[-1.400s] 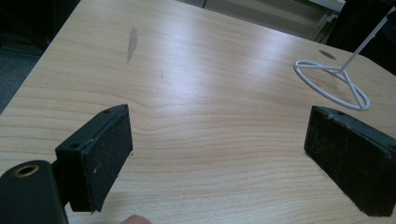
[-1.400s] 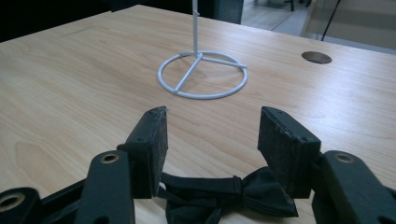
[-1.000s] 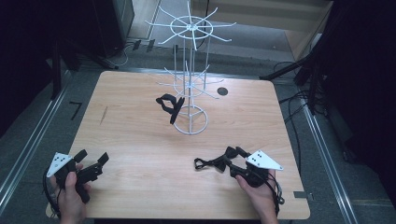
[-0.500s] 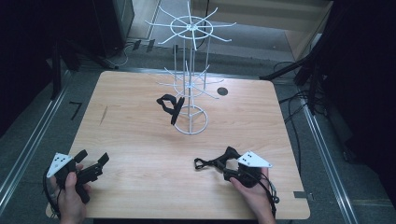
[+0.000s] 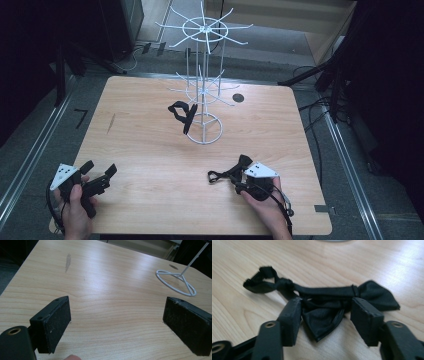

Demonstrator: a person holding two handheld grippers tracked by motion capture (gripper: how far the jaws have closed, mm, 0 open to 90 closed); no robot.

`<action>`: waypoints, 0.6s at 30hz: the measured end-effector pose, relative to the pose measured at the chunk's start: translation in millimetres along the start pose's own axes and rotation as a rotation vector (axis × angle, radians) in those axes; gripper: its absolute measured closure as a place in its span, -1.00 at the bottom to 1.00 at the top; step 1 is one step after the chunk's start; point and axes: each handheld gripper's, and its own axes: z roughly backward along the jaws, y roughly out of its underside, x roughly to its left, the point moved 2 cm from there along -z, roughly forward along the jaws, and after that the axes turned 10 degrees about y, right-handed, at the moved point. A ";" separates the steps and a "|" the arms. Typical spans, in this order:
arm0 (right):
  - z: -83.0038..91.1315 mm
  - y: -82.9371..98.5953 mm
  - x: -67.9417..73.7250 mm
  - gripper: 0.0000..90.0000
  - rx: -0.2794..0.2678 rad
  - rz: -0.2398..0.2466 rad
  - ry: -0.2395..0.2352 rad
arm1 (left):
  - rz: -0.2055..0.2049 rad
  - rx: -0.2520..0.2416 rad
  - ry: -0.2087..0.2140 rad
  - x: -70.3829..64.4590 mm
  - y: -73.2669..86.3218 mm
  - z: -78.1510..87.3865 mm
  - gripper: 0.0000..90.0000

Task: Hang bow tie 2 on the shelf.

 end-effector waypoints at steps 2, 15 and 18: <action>-1.1 0.0 1.9 0.11 0.012 0.018 -0.002 | 0.001 0.000 0.002 -0.2 0.1 0.0 -0.81; 4.3 1.6 4.2 0.82 0.003 -0.012 -0.031 | 0.002 0.002 0.002 -0.4 0.1 -0.3 -0.81; 7.0 -0.4 3.7 1.00 -0.017 -0.028 -0.048 | 0.000 0.003 0.003 -0.4 0.1 -0.3 -0.81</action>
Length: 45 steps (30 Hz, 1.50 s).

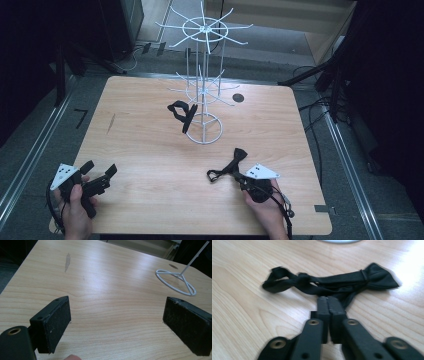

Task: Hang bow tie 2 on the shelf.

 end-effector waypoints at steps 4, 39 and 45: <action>5.4 -3.5 -4.4 1.00 -0.027 -0.034 0.021 | 0.001 0.003 0.001 0.2 -0.1 0.2 -0.81; -32.6 -21.7 5.1 0.27 0.083 -0.170 0.216 | 0.000 0.001 0.003 0.1 -0.1 -0.2 -0.81; -27.8 -19.1 -3.6 0.93 0.089 -0.181 0.171 | 0.001 0.000 0.001 0.4 -0.1 0.2 -0.81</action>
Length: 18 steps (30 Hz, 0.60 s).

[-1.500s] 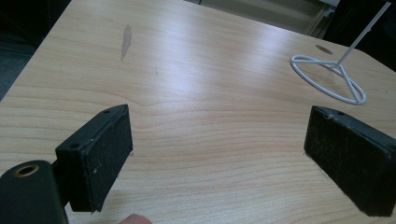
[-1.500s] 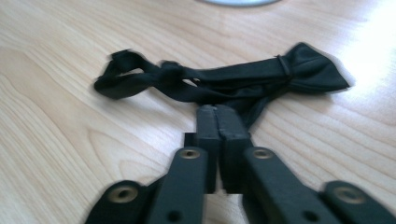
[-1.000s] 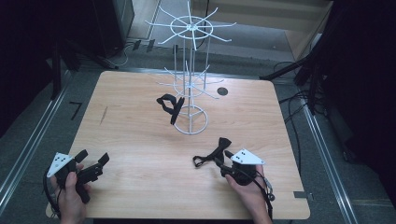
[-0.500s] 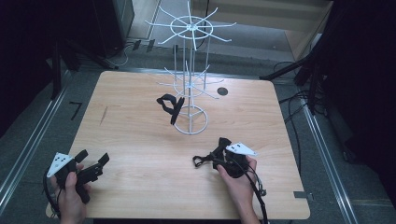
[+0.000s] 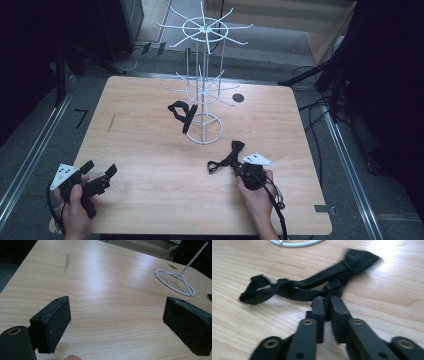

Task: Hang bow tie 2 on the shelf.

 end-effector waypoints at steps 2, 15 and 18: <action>2.2 0.8 -0.2 0.97 -0.011 0.013 0.002 | 0.000 -0.001 0.002 0.1 0.0 -0.1 -0.81; 30.4 -7.4 -6.8 0.97 -0.170 0.078 0.067 | 0.000 0.001 0.000 -0.2 0.0 -0.2 -0.81; 35.8 -10.2 -2.6 0.97 -0.198 0.112 0.019 | -0.001 0.000 0.002 -0.2 0.0 -0.4 -0.81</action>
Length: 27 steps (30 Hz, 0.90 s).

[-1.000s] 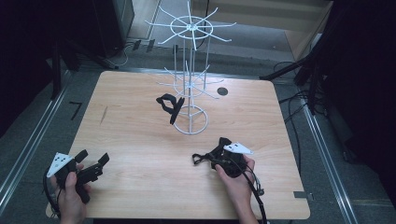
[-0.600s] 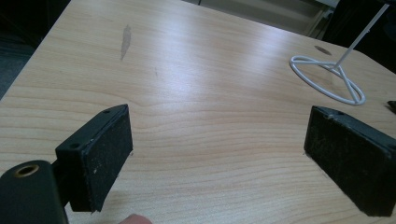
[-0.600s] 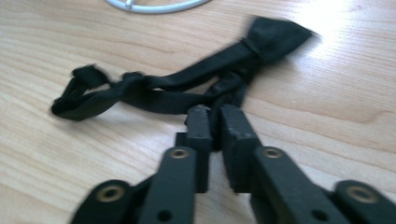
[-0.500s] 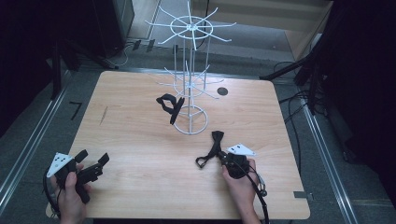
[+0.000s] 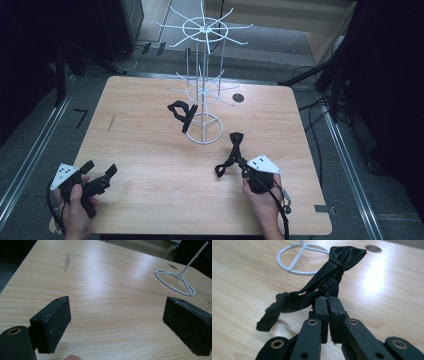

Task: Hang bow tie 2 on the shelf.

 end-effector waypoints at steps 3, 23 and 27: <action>4.2 -4.7 5.3 0.97 -0.024 0.047 -0.002 | 0.000 0.000 0.000 0.0 0.0 0.1 -0.81; 33.3 -52.5 3.8 0.97 -0.177 0.016 0.019 | 0.001 0.001 0.001 0.3 0.0 0.2 -0.81; 35.6 -59.3 1.1 0.97 -0.192 0.006 0.027 | 0.001 0.001 0.001 0.2 0.0 0.2 -0.81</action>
